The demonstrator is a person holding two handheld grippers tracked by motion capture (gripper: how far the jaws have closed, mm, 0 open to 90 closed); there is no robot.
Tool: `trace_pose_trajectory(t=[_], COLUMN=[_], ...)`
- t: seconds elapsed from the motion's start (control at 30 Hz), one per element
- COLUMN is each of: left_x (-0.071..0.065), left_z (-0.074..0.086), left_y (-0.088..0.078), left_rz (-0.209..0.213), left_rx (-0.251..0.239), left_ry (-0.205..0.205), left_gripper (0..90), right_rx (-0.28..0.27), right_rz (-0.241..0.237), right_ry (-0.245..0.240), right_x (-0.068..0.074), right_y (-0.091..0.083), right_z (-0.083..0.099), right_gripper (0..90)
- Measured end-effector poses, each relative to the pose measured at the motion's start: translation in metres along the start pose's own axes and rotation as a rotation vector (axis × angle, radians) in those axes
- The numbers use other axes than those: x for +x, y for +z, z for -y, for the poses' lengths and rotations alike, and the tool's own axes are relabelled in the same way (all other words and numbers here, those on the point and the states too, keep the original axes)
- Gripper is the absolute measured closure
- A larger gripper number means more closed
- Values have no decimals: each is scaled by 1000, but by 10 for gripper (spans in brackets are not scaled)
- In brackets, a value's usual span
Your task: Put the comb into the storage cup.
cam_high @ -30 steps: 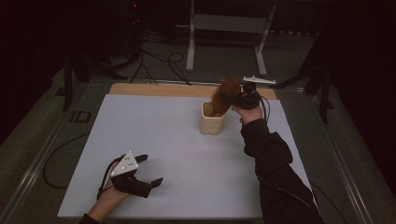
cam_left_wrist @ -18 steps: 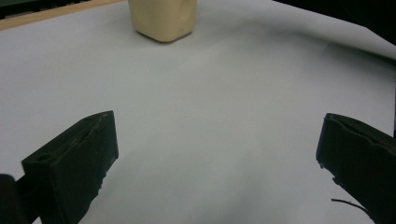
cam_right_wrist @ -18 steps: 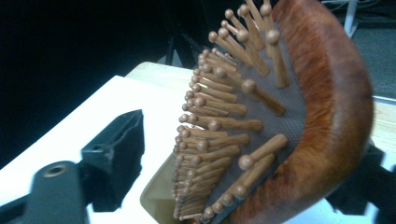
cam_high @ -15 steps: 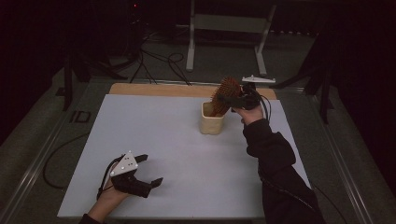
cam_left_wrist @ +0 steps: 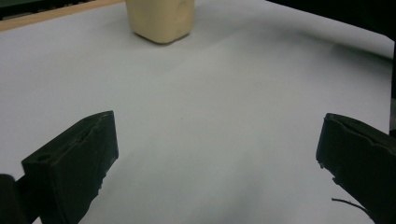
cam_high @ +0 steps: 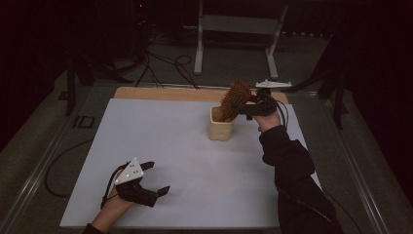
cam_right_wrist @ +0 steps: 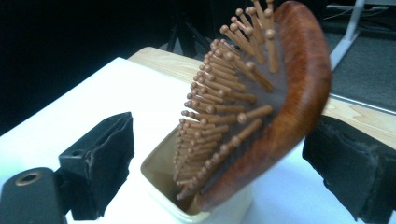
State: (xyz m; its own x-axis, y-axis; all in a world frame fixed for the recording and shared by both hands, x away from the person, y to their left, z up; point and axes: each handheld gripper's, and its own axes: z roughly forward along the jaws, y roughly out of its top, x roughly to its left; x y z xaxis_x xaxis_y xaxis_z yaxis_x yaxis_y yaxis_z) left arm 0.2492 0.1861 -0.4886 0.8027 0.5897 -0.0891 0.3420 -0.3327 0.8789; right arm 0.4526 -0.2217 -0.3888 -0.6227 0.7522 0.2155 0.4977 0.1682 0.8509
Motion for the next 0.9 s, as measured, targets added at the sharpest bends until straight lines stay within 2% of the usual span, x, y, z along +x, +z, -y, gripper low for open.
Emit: trace_pose_trajectory(t=[0.23,0.3,0.57,0.73,0.9], left_x=[-1,-1,-1,-1,-1], left_z=[-1,-1,-1,-1,-1], left_y=[-1,-1,-2,-2,-2], left_rz=[-1,0,0,0,0], left_rx=[-4,-4,-4,-3,-4], left_ry=[3,3,4,5,6], left_gripper=[0,0,0,0,0], right_rx=[12,16,17,21,20], right_rz=[16,37,42,57,53], right_ry=[-25,-42,-59,-74,-81], right_x=[3,3,6,14,17], right_y=[-12,-20,-33,-44,-51], right_z=[7,13,28,47,63], right_gripper=[84,84,75,74,75])
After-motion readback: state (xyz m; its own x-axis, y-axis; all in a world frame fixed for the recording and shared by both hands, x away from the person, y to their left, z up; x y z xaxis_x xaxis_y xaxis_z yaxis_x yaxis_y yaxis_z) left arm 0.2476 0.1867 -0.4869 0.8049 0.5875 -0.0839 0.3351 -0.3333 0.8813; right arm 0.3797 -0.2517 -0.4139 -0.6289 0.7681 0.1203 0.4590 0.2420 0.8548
